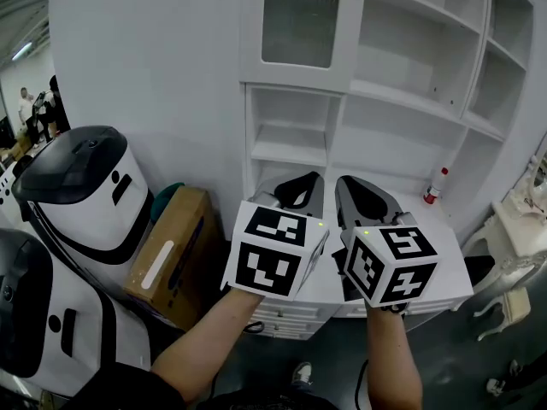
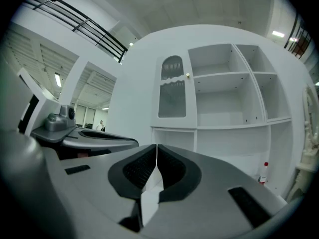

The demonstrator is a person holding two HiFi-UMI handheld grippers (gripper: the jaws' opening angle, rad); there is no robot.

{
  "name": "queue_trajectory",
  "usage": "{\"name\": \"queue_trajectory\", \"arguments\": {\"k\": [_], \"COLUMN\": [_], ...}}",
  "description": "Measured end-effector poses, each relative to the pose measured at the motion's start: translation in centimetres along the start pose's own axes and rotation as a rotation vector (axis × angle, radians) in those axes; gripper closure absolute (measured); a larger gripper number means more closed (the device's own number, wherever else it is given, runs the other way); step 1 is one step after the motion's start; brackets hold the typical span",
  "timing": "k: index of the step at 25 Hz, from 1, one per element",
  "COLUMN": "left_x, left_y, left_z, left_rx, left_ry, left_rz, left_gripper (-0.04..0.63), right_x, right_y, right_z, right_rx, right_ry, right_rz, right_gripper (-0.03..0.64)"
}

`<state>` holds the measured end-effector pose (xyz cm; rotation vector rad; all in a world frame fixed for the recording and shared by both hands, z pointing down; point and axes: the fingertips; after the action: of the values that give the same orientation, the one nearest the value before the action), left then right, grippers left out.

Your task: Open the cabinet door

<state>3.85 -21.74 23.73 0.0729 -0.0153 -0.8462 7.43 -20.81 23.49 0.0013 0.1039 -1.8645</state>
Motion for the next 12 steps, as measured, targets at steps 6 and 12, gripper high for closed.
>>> {"name": "queue_trajectory", "arguments": {"k": [6, 12], "left_x": [5.1, 9.4], "left_y": [0.6, 0.6], "left_z": [-0.8, -1.4], "left_rx": [-0.004, 0.016], "left_ry": [0.012, 0.022], "left_rz": [-0.045, -0.092], "left_gripper": [0.591, 0.591], "right_x": [1.9, 3.8], "right_y": [4.7, 8.6], "right_z": [-0.4, -0.8], "right_rx": [0.003, 0.021], "right_ry": [0.013, 0.036], "right_rz": [-0.038, -0.085], "right_gripper": [0.597, 0.597]}}
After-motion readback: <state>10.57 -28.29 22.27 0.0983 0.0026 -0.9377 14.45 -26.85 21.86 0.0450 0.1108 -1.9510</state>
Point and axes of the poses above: the fingertips, and each gripper's own axes: x forward along the fingers, y to its right, z out of its underside, and after that the axes turned 2 degrees about y, right-handed
